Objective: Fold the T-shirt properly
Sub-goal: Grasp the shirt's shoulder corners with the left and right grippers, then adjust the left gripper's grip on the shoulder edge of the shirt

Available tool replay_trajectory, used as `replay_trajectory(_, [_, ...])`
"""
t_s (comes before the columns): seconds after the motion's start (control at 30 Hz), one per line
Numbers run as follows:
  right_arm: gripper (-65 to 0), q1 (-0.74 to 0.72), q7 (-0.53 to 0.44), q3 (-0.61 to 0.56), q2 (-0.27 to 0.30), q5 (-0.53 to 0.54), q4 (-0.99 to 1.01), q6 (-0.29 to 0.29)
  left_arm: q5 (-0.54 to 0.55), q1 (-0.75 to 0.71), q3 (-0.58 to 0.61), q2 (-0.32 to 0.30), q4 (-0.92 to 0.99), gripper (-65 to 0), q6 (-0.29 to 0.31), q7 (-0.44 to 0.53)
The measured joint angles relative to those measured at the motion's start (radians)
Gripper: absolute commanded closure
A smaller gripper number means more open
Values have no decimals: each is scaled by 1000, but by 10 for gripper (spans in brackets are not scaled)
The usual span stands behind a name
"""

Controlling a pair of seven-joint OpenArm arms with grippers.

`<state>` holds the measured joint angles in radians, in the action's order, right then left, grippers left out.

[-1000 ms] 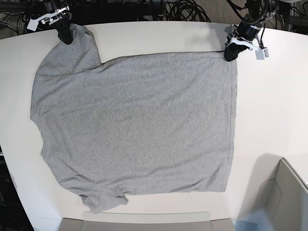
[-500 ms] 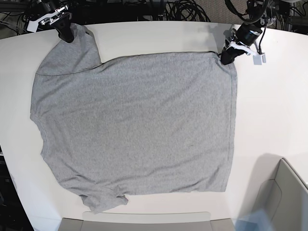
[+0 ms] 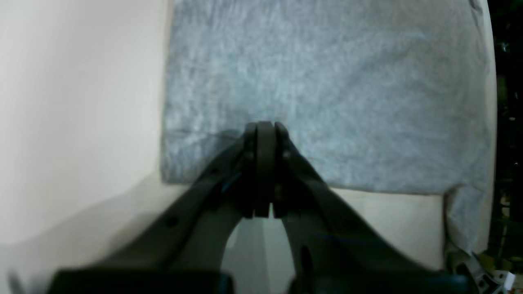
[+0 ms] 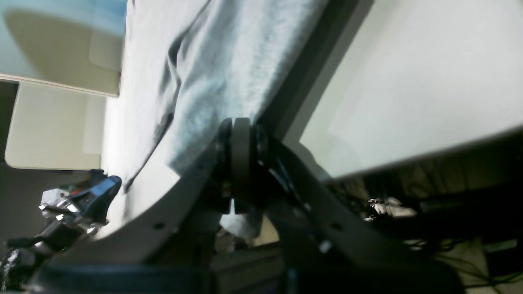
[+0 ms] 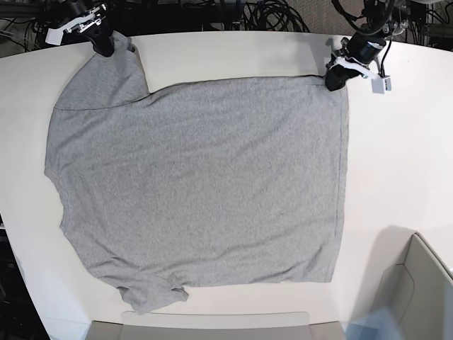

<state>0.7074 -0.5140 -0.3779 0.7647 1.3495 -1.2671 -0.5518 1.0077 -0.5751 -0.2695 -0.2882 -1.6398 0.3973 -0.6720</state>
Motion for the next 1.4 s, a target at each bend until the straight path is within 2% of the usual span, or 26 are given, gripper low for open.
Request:
replay_trajectory(0.13, [0,98,-51,87,-3,-9,-79,2,6,-34,-13,1,-58,0,8,0])
replay_trajectory(0.37, [0,210,-47,245,2,-11,-180,2,2,-85,-113,0,-64,0,0,3])
replay_trajectory(0.63, [0,209,-42,259,2,-11,-180,2,3,-76,-112,3,-64,0,0,-5])
replay_trajectory(0.73, [0,207,-41,259,2,-10,-179,3,3,-76,-112,2,-64,-177,-1,-5])
replay_trajectory(0.77, [0,206,-36,259,2,-10,-179,3,3,-76,-112,2,-64,-217,-1,-5])
replay_trajectory(0.8, [0,206,-14,261,2,-10,-180,3,3,-76,-112,2,-64,-227,-1,-6])
replay_trajectory(0.83, [0,204,25,264,2,-9,-179,3,3,-76,-112,2,-65,-226,-3,-18])
replay_trajectory(0.9, [0,189,95,277,-2,-14,-179,2,6,-73,-106,-32,-66,-227,-57,-112])
replay_trajectory(1.0, [0,180,126,312,6,-9,-179,3,-13,9,-114,-72,-61,-228,-115,-230])
replay_trajectory(1.1, [0,163,154,310,-2,-16,-179,2,8,64,-115,-71,-66,-228,-100,-293])
replay_trajectory(1.4, [0,160,151,309,-1,-14,-178,3,-1,71,-111,-67,-64,-228,-106,-311])
